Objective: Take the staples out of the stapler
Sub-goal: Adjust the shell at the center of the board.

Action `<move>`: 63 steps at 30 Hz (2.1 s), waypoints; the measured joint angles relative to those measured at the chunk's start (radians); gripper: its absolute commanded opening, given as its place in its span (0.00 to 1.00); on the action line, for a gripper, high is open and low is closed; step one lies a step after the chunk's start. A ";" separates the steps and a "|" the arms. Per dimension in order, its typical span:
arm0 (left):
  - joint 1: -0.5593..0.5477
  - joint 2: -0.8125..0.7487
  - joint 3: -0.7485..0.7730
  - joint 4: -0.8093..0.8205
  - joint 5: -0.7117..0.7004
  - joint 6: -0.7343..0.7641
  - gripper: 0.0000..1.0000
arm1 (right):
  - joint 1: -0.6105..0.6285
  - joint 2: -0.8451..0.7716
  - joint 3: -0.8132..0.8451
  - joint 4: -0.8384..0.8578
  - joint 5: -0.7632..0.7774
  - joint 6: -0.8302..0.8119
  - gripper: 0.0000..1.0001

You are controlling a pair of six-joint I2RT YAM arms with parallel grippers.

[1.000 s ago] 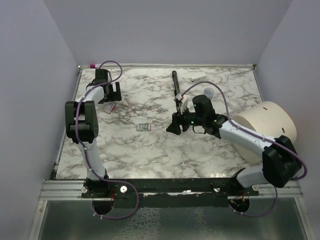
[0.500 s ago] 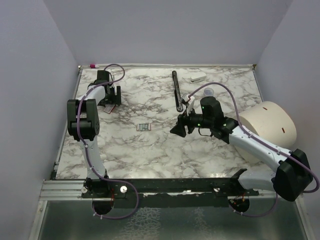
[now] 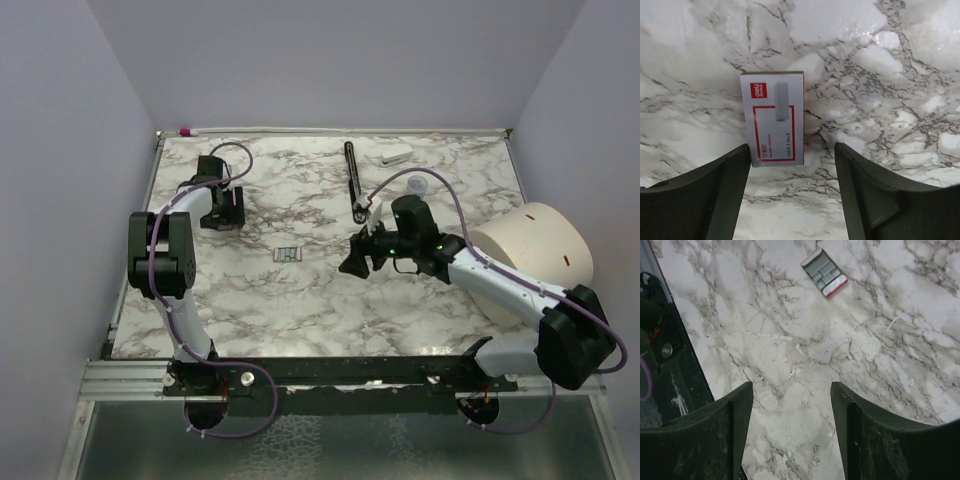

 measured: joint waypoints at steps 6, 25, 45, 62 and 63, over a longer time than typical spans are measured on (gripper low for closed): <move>-0.003 -0.096 -0.134 0.075 0.072 -0.051 0.76 | 0.008 0.183 0.035 -0.007 -0.003 -0.033 0.64; 0.035 -0.162 -0.090 0.132 0.140 -0.134 0.95 | 0.019 0.259 0.139 -0.011 -0.003 -0.053 0.64; 0.036 0.111 0.158 0.128 0.182 -0.049 0.87 | 0.024 0.231 0.130 0.019 -0.037 -0.133 0.66; 0.036 -0.031 -0.039 0.079 0.171 -0.066 0.84 | 0.108 0.516 0.270 0.099 -0.161 -0.667 0.69; 0.036 -0.042 -0.051 0.076 0.171 -0.068 0.84 | 0.108 0.534 0.292 0.095 -0.163 -0.689 0.70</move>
